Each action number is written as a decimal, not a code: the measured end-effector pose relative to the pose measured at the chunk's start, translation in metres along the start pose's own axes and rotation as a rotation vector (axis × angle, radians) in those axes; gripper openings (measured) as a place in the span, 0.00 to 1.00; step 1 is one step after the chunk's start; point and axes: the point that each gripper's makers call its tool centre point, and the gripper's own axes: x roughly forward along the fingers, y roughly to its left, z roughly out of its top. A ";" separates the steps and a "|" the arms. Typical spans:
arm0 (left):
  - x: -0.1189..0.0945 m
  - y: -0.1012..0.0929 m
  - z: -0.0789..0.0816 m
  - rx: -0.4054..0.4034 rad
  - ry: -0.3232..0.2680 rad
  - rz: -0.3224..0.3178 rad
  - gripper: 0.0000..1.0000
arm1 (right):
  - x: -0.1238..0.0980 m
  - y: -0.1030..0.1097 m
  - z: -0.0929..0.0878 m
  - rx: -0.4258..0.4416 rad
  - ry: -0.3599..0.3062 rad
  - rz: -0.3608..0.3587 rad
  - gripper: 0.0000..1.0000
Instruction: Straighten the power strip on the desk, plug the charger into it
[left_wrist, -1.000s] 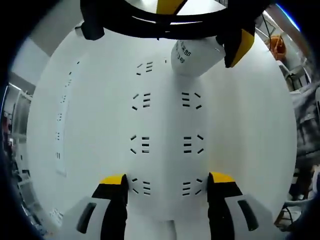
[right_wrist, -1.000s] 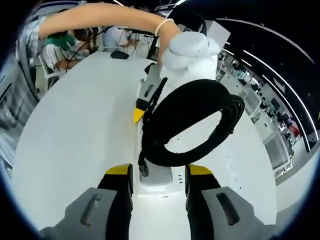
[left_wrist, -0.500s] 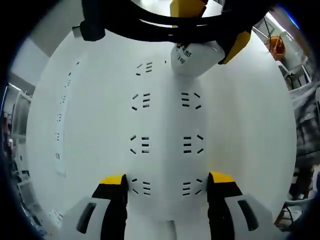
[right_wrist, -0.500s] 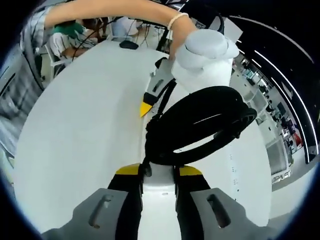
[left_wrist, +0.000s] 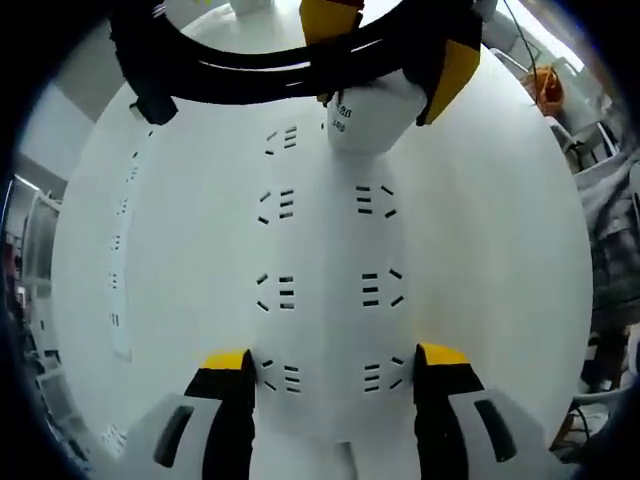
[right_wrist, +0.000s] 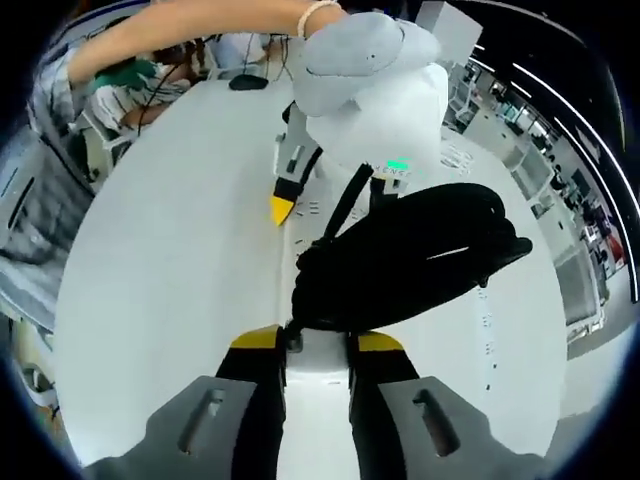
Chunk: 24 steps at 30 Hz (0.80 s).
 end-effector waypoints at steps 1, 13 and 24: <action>0.000 -0.001 0.000 0.002 -0.001 0.000 0.63 | 0.001 0.002 0.000 -0.017 0.010 -0.005 0.20; 0.002 0.000 0.001 0.009 -0.007 -0.007 0.64 | 0.011 0.000 -0.011 -0.016 0.074 -0.014 0.21; 0.001 0.001 -0.001 0.003 0.042 -0.019 0.64 | 0.010 0.005 -0.011 -0.038 0.154 -0.032 0.22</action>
